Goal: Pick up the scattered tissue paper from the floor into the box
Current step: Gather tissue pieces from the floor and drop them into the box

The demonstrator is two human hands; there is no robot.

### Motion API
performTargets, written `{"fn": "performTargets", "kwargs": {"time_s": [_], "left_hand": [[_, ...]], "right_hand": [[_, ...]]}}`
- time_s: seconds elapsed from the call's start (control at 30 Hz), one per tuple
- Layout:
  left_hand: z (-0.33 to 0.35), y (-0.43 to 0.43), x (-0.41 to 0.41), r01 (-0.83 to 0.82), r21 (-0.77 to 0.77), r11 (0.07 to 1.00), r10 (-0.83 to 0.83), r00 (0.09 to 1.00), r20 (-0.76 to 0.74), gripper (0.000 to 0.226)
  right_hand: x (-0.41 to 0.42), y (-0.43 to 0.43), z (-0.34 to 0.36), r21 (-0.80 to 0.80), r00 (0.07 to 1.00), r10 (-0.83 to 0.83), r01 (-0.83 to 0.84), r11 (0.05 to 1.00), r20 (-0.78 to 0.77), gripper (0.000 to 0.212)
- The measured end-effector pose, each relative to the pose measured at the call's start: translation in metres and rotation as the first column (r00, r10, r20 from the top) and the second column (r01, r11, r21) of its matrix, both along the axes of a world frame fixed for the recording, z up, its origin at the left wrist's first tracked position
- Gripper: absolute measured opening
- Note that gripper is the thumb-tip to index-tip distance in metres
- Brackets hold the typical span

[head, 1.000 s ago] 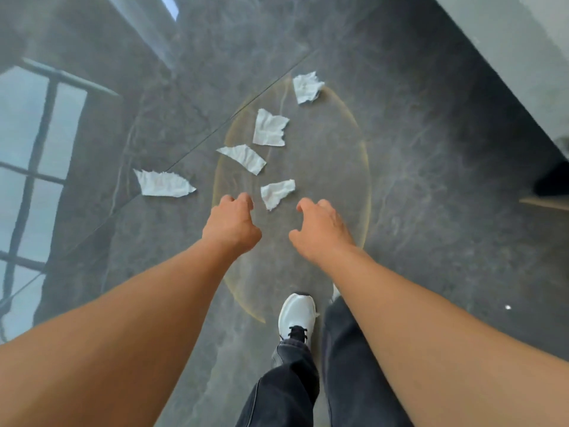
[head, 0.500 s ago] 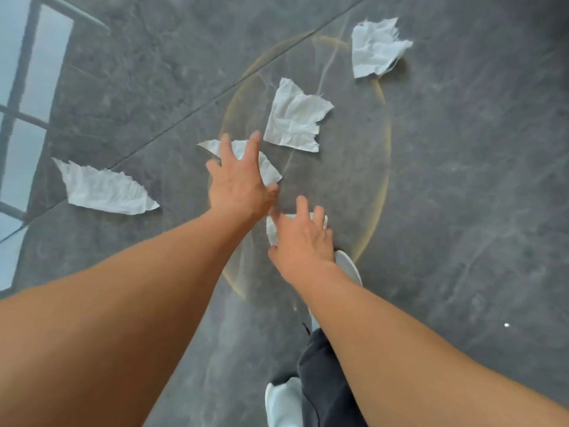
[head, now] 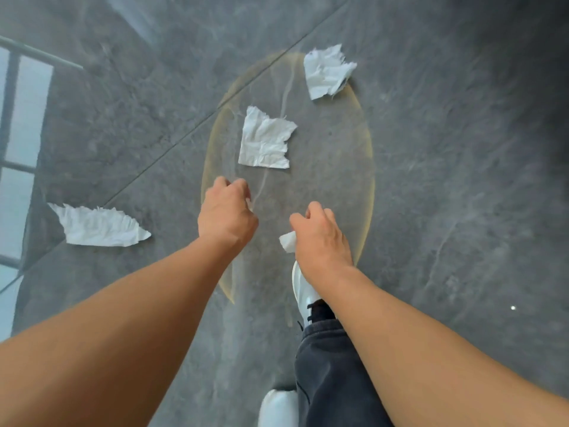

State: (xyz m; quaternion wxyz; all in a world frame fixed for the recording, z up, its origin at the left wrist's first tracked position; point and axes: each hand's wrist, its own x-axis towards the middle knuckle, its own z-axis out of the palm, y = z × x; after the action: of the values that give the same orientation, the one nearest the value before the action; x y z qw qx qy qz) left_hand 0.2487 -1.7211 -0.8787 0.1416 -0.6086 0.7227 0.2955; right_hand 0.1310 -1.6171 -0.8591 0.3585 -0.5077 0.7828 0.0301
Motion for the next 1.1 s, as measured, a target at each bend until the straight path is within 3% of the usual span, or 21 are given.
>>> {"fn": "performTargets", "kwargs": {"time_s": [0.17,0.3,0.63,0.87,1.1], "left_hand": [[0.070,0.027,-0.005,0.062,0.020,0.998,-0.061,0.997,-0.054,0.022],[0.133,0.055,0.012,0.177,-0.048,0.983,-0.181,0.980,-0.080,0.020],[0.216,0.199,0.050,0.408,0.073,0.910,-0.411,0.911,0.028,0.027],[0.224,0.376,-0.010,0.663,0.146,0.734,-0.668,0.744,-0.024,0.027],[0.198,0.563,-0.097,0.775,0.148,0.614,-0.786,0.618,0.023,0.026]], "right_hand": [[-0.017,0.015,0.074,-0.052,0.992,-0.104,0.100,0.994,-0.078,0.016],[-0.004,0.053,0.136,-0.138,0.973,-0.204,0.189,0.972,-0.107,0.017],[0.032,0.256,0.215,-0.062,0.887,-0.459,0.456,0.888,-0.053,0.021],[-0.005,0.441,0.209,0.028,0.680,-0.725,0.731,0.682,-0.109,0.022],[-0.056,0.640,0.193,-0.016,0.516,-0.855,0.855,0.518,-0.056,0.017]]}}
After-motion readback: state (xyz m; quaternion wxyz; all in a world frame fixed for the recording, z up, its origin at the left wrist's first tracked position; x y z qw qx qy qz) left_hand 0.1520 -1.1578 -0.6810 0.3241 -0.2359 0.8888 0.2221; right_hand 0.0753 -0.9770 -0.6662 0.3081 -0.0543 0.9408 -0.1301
